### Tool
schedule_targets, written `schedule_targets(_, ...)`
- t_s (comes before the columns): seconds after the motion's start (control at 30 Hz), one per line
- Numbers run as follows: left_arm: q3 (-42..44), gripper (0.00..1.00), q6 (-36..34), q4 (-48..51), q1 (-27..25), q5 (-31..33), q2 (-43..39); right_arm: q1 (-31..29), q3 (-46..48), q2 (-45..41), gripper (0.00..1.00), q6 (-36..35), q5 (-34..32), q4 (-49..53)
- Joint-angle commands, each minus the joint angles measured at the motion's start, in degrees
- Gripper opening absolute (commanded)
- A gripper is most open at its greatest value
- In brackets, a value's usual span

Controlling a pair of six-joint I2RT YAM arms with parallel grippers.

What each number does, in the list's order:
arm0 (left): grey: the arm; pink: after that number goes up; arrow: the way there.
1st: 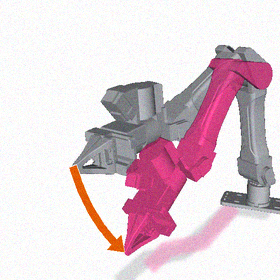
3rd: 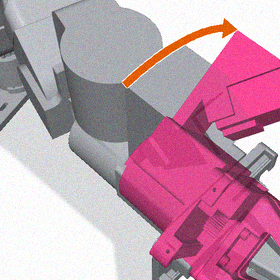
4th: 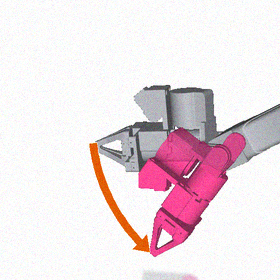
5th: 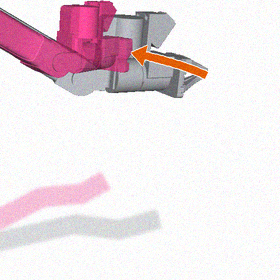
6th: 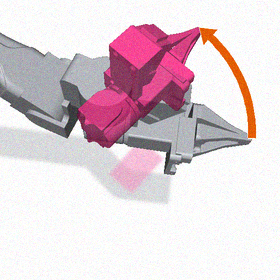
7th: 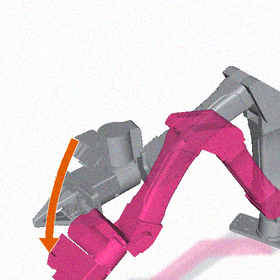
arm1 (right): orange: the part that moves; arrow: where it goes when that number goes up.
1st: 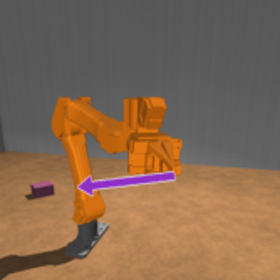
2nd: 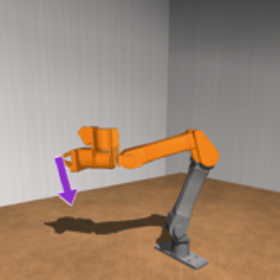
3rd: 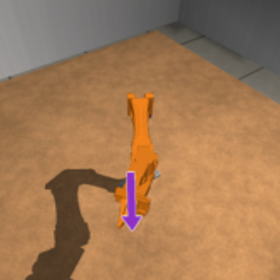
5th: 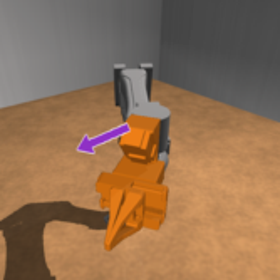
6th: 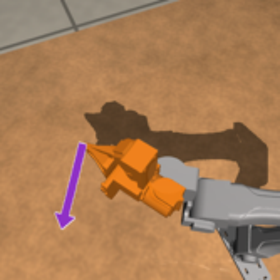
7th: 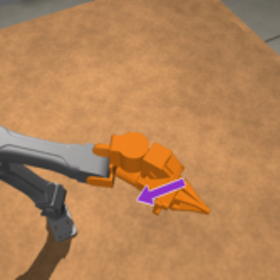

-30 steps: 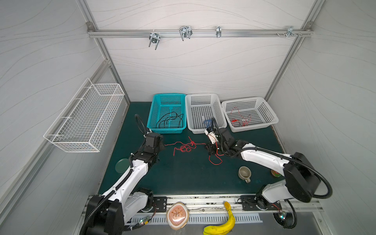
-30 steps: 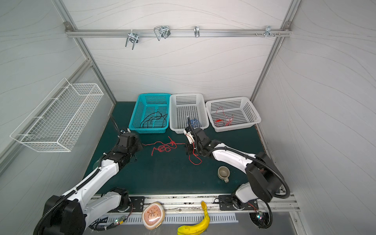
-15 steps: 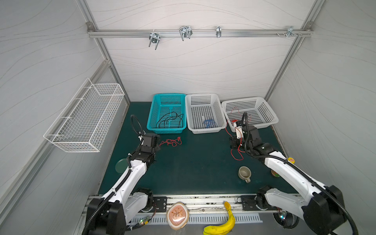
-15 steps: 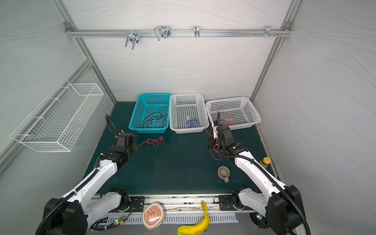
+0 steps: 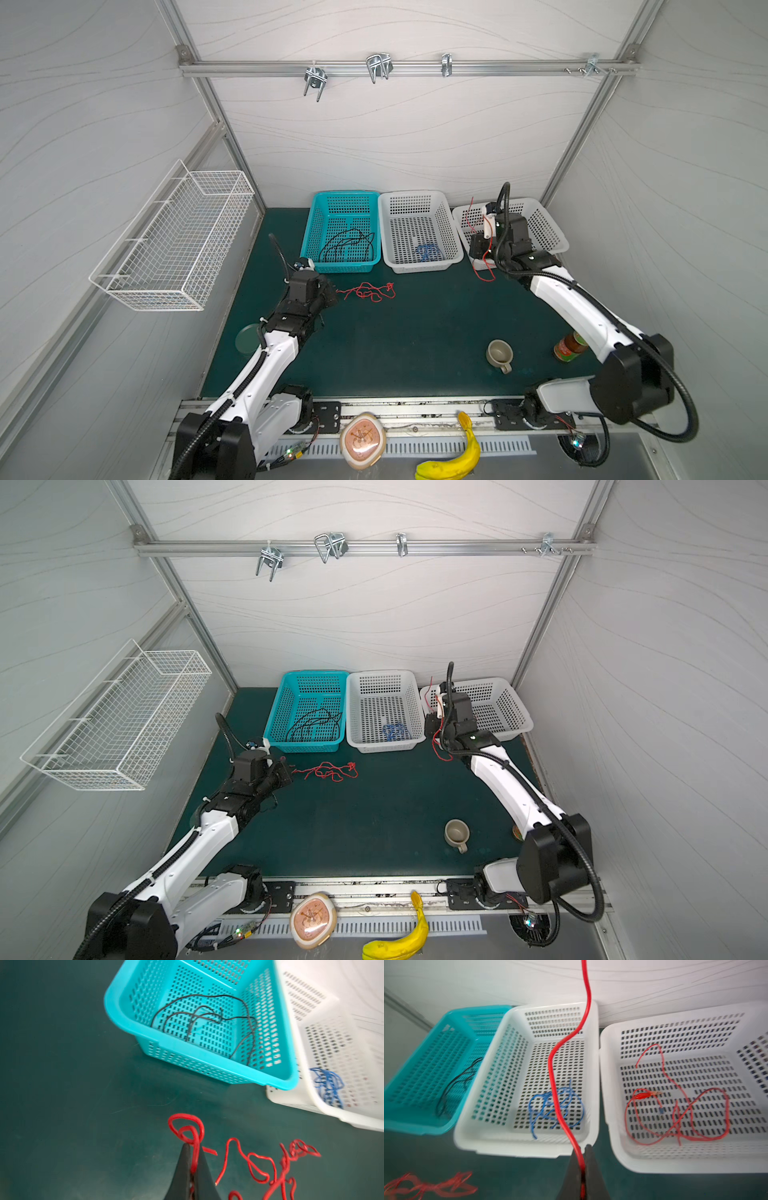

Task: Untangle the cables
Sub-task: 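Carry the red wire with the right gripper into the farthest white basket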

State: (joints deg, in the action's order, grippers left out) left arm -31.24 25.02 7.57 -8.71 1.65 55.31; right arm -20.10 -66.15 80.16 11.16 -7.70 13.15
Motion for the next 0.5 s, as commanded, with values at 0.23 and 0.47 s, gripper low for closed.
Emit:
schedule_targets(0.23, 0.7, 0.0, -3.4, -7.8, -4.3, -8.9, -2.9, 9.6, -8.1, 13.4, 0.0, -2.9, -8.1, -11.3)
schedule_targets(0.47, -2.5, 0.0, -7.1, -7.2, -10.8, -10.6, -1.9, 11.6, -15.1, 25.9, 0.0, -3.5, -7.1, -7.5)
